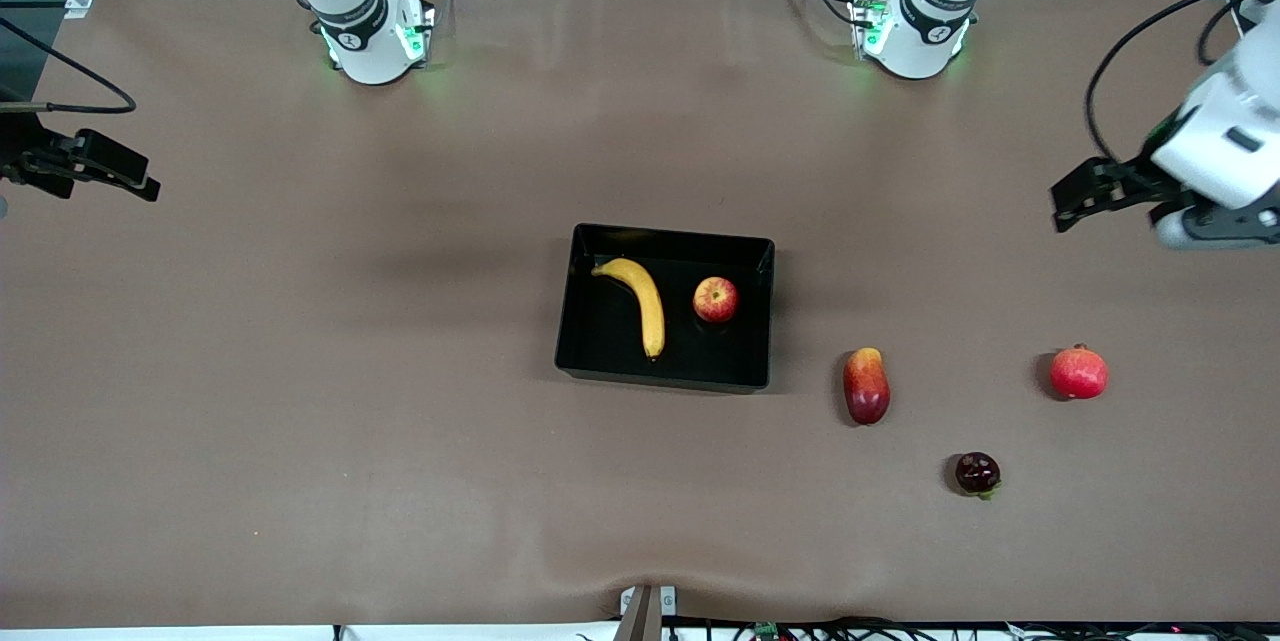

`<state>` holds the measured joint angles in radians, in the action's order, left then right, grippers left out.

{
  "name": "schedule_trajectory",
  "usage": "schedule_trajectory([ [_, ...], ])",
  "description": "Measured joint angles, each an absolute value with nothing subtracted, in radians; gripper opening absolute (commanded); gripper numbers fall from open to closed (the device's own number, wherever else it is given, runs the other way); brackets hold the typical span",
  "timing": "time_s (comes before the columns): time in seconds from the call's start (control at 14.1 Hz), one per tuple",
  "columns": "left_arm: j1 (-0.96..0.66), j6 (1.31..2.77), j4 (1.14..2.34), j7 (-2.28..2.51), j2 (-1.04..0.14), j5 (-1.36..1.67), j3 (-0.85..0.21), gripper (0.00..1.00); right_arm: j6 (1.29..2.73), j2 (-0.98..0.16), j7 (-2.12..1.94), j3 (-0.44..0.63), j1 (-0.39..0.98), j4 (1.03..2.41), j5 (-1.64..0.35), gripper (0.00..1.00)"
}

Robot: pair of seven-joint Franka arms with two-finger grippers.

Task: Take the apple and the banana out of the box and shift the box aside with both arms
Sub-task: 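Move the left gripper toward the black tray, then lower the left gripper onto the red apple in the tray and grasp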

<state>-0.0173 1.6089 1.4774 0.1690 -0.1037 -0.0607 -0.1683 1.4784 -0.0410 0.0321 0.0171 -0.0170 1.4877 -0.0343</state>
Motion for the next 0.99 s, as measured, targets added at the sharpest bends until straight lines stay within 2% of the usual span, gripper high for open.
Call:
schedule_trajectory([
  [0.28,-0.110,1.651,1.500,0.454,-0.196,-0.058,-0.212,1.00,1.480,-0.052,0.032,0.017,-0.017,1.488,-0.034,1.00],
  [0.43,-0.176,1.752,1.553,0.661,-0.258,-0.058,-0.215,1.00,1.491,-0.060,0.032,0.017,-0.017,1.488,-0.035,1.00],
  [0.64,-0.281,1.986,1.641,0.915,-0.344,-0.057,-0.219,1.00,1.519,-0.072,0.032,0.016,-0.017,1.488,-0.035,1.00],
  [0.99,-0.425,2.180,1.654,1.184,-0.493,-0.057,-0.220,1.00,1.527,-0.076,0.032,0.011,-0.001,1.488,-0.035,1.00],
])
